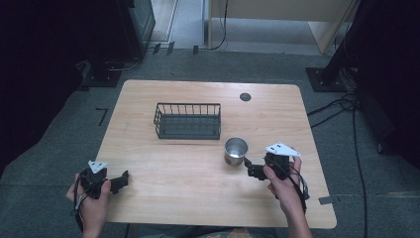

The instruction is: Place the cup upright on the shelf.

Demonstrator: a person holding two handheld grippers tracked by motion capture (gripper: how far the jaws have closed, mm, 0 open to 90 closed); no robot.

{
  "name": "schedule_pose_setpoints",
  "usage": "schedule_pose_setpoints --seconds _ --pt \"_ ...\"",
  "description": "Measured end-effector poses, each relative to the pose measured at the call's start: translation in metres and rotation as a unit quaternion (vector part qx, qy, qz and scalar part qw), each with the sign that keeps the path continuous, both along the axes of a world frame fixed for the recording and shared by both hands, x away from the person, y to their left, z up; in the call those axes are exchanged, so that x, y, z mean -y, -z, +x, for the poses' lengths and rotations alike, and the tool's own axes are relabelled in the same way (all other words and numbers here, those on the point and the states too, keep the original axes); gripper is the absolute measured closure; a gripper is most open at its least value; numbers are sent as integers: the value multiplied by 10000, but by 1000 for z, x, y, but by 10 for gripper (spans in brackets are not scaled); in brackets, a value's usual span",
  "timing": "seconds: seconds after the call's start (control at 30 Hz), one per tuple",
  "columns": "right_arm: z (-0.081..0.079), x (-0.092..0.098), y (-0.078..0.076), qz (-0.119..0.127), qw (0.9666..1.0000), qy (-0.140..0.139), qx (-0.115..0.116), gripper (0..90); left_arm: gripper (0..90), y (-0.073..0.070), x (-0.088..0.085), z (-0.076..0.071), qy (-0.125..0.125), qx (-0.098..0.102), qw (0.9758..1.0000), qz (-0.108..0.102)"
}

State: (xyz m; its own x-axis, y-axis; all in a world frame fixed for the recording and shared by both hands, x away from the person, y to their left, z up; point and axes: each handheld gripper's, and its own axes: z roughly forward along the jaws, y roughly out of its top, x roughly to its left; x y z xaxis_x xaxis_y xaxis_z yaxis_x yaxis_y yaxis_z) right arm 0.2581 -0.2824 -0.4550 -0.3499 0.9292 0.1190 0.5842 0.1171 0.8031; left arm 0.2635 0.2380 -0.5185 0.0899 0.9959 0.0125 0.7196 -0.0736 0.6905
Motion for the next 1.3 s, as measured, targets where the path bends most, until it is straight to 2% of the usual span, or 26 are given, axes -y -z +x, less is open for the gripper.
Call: schedule_pose_setpoints --seconds 0.23,0.3,0.63,0.87,1.07,1.13,1.3 --pt "7 -13 2 43 9998 -158 -66 43 0 0 0 0 -1 0 10000 -1" --pt "10 -19 2 154 9995 -238 -102 42 0 0 0 0 0 0 10000 -1" --pt "20 -40 9 78 9991 -373 -177 45 0 0 0 0 -1 0 10000 -1" --pt "26 -50 15 9 9992 -330 -211 57 0 0 0 0 0 0 10000 -1" --pt "33 -55 20 -51 9995 -185 -252 69 0 0 0 0 0 -1 10000 0" --pt "35 -56 23 -118 9996 -70 -247 98 0 0 0 0 -1 0 10000 -2" --pt "38 -59 28 -181 9996 -15 -228 121 0 0 0 0 -1 1 10000 -2"
